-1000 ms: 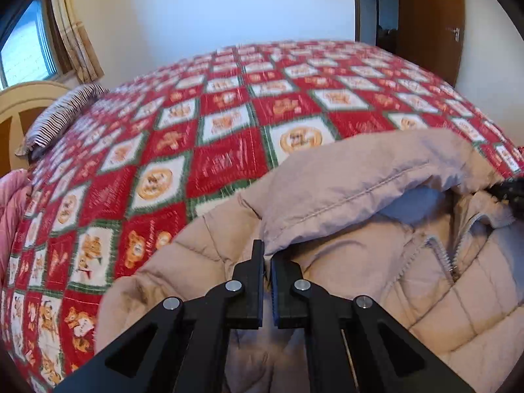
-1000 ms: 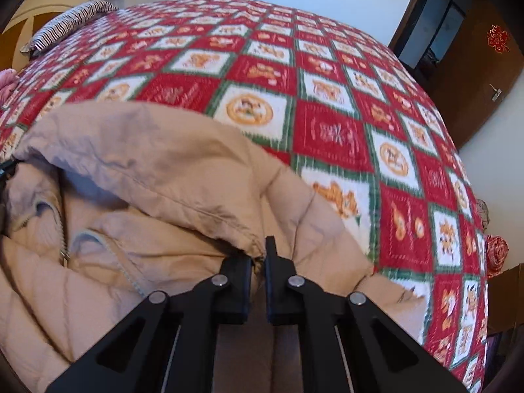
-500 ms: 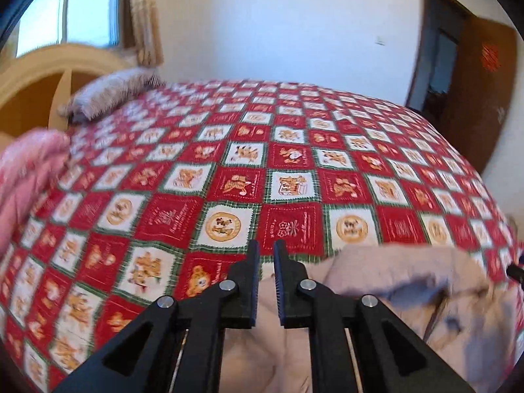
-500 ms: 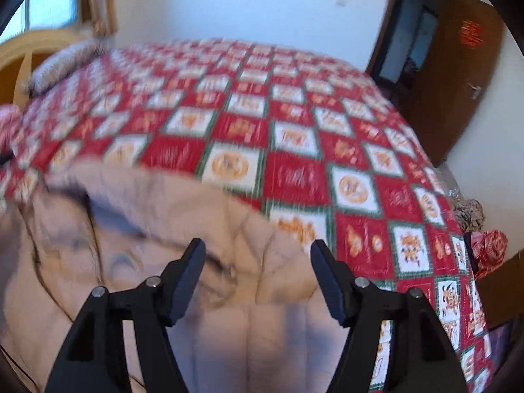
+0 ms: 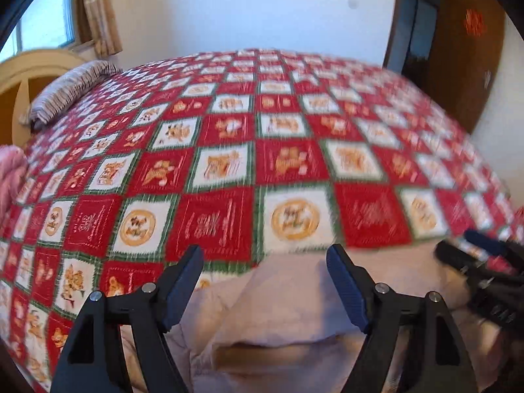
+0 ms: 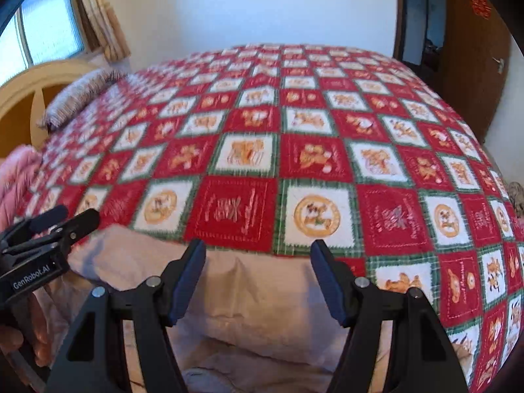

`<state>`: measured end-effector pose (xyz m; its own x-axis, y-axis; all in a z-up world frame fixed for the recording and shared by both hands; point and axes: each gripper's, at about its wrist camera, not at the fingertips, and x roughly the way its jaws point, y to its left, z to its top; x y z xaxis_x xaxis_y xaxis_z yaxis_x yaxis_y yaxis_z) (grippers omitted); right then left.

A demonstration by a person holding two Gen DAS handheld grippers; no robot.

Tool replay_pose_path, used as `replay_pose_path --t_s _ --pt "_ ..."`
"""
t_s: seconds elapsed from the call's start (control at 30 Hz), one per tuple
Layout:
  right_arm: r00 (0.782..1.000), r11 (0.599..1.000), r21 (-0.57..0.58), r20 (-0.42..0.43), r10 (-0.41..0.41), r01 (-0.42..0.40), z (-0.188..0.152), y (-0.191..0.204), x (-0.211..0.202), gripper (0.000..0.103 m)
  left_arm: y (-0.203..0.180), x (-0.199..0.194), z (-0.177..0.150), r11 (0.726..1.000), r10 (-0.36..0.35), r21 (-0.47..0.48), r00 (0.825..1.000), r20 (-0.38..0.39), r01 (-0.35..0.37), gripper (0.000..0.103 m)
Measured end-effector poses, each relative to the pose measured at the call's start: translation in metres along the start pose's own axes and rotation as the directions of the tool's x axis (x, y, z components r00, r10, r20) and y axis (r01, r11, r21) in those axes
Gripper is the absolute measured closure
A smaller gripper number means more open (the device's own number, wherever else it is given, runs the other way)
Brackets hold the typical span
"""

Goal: Fold large clothes

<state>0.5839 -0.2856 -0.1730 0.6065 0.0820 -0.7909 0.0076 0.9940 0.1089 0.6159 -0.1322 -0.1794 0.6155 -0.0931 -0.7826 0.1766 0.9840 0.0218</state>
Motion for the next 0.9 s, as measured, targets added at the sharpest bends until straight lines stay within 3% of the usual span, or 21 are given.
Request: replay_pose_path --t_s 0.07,0.13,0.23,0.47,0.57,0.9 --pt "1.0 1.0 -0.017 -0.027 0.004 -0.004 -0.008 -0.003 0.003 0.034 -0.005 0.008 -0.016 0.997 0.047 0.065 0.999 -0.012 -0.046 0.025" --pt "0.999 0.999 -0.048 -0.042 -0.014 0.012 -0.018 -0.005 0.004 0.034 -0.005 0.016 -0.031 0.996 0.049 0.081 0.998 -0.04 -0.045 0.025" --pt "0.998 0.997 -0.077 -0.064 -0.025 0.02 -0.031 -0.01 0.007 0.034 0.001 0.02 -0.044 0.998 0.024 0.052 0.999 -0.046 -0.022 0.024" --pt "0.995 0.995 -0.092 -0.087 -0.054 0.046 -0.047 -0.015 0.016 0.034 0.007 0.029 -0.055 1.0 0.03 0.003 0.999 -0.025 -0.029 0.007" --pt "0.994 0.993 -0.101 -0.091 -0.064 0.055 -0.053 -0.014 0.022 0.034 0.013 0.034 -0.057 0.999 0.0 -0.034 1.0 -0.025 -0.001 0.005" --pt "0.994 0.988 -0.122 -0.034 -0.1 0.095 -0.065 -0.011 0.03 0.033 0.009 0.04 -0.062 0.999 0.025 -0.024 0.999 -0.03 -0.026 0.001"
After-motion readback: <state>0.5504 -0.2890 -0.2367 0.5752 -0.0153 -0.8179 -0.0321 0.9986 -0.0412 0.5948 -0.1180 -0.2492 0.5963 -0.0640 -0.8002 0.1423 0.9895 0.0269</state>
